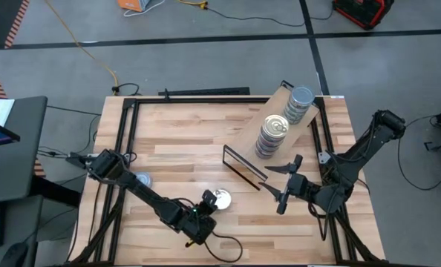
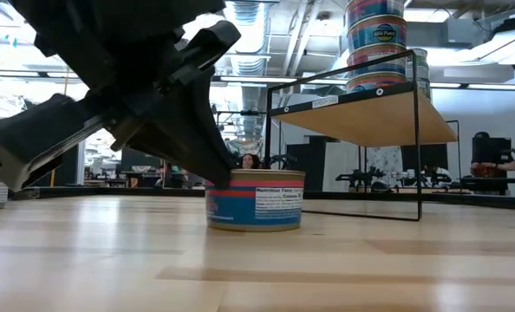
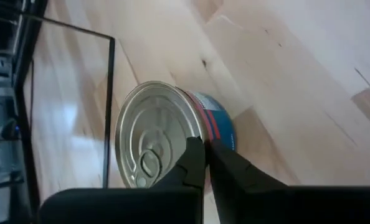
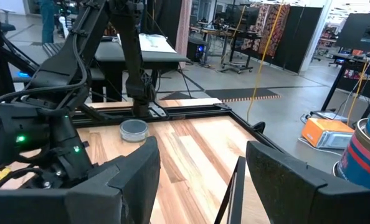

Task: Stack canned seafood by type on shelf
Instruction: Stack the blue and pink tuna can on the shelf

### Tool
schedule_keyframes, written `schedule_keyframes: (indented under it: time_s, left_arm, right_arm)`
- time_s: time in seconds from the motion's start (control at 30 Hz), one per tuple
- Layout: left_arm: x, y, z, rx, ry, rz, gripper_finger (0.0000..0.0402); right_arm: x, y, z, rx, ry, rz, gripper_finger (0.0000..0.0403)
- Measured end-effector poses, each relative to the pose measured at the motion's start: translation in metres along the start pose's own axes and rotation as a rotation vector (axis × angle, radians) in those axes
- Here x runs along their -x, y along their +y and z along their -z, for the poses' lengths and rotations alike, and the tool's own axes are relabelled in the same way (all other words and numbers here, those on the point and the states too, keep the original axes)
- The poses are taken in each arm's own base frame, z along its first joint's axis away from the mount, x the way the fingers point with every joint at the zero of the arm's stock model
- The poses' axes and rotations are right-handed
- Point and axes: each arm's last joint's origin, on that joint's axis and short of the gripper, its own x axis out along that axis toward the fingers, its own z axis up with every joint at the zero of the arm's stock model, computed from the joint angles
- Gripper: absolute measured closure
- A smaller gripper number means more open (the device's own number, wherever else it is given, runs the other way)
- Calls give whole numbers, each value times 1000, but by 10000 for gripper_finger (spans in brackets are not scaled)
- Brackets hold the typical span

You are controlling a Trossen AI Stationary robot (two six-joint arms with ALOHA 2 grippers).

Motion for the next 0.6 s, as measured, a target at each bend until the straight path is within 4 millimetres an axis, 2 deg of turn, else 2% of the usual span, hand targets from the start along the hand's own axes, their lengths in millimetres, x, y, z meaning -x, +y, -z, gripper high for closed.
schedule_keyframes:
  time_s: [0.3,0.6]
  left_arm:
    - [-1,-1,4,82,26,51,401]
    - [1,-17,7,70,42,125,400]
  right_arm:
    - [0,0,0,-2,0,0,132]
    - [0,0,0,-2,0,0,132]
